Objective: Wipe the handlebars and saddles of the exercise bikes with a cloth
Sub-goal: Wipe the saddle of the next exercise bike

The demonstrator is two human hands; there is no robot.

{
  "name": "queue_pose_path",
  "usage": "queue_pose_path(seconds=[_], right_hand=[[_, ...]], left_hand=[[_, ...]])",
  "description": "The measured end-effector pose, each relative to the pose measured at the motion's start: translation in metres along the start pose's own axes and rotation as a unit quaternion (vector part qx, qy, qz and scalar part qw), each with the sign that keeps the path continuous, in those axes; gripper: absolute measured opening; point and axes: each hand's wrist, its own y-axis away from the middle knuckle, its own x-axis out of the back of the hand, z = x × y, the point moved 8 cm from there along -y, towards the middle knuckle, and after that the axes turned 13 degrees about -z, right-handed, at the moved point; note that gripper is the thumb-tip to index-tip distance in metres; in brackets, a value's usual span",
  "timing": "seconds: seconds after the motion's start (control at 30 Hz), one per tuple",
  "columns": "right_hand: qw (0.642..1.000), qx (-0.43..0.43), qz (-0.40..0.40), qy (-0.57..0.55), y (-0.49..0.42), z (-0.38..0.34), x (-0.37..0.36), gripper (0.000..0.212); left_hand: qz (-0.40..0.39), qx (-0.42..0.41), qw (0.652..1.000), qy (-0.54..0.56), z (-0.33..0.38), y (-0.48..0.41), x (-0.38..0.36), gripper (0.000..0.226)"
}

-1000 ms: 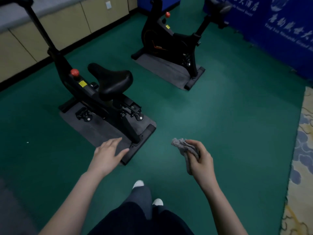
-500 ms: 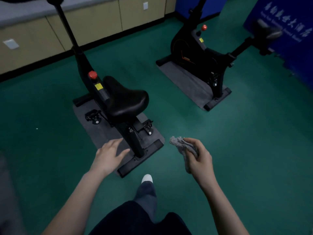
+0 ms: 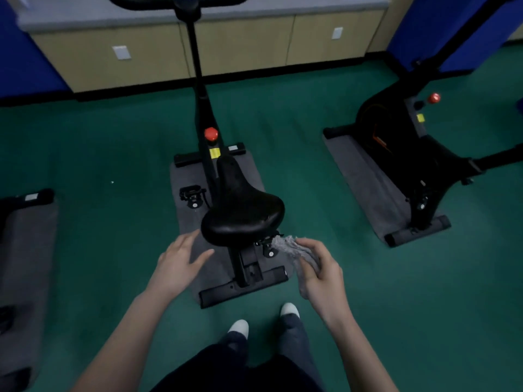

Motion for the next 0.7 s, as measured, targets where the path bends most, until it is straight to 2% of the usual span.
queue_pose_path(seconds=[0.27, 0.5, 0.7], right_hand=[[0.988, 0.035, -0.15, 0.019, -0.09, -0.009, 0.023, 0.04], [0.976, 0.085, -0.199, 0.025, -0.159, -0.011, 0.022, 0.051], [0.961, 0.157, -0.219, 0.06, -0.229, -0.032, -0.021, 0.043]], left_hand=[[0.098, 0.072, 0.985, 0.12, 0.02, -0.027, 0.004, 0.065], [0.161, 0.114, 0.967, 0.164, 0.037, -0.058, 0.008, 0.059], [0.172, 0.115, 0.959, 0.192, 0.036, -0.092, 0.021, 0.055]])
